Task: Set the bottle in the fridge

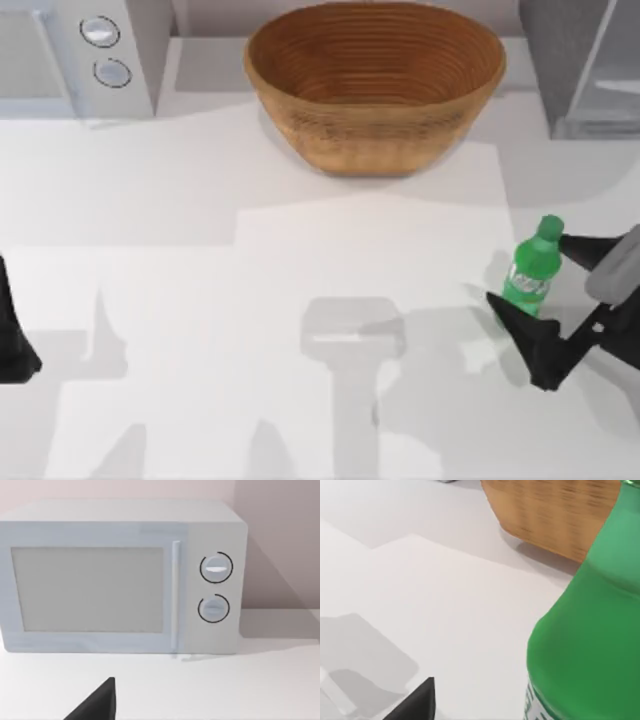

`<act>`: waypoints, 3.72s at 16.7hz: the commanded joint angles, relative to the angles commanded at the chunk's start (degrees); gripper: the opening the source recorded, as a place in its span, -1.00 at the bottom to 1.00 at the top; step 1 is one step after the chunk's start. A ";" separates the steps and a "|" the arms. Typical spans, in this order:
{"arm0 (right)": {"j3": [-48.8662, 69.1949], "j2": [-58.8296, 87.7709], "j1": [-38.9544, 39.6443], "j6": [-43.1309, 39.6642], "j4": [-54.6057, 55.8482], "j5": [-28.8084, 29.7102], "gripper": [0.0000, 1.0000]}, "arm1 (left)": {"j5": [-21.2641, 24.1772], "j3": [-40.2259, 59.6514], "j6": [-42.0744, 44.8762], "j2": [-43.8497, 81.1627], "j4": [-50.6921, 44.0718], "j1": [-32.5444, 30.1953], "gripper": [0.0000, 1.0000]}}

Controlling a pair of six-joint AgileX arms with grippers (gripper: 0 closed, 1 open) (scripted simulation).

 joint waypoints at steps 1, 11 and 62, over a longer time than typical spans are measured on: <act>0.92 0.77 0.98 0.29 0.01 0.96 1.00 | 0.00 0.00 0.00 0.00 0.00 0.00 1.00; 1.43 1.20 1.53 0.46 0.01 1.50 0.10 | 0.00 0.00 0.00 0.00 0.00 0.00 1.00; -4.38 -67.54 -15.86 -1.59 -60.15 5.00 -0.98 | 0.00 0.00 0.00 0.00 0.00 0.00 1.00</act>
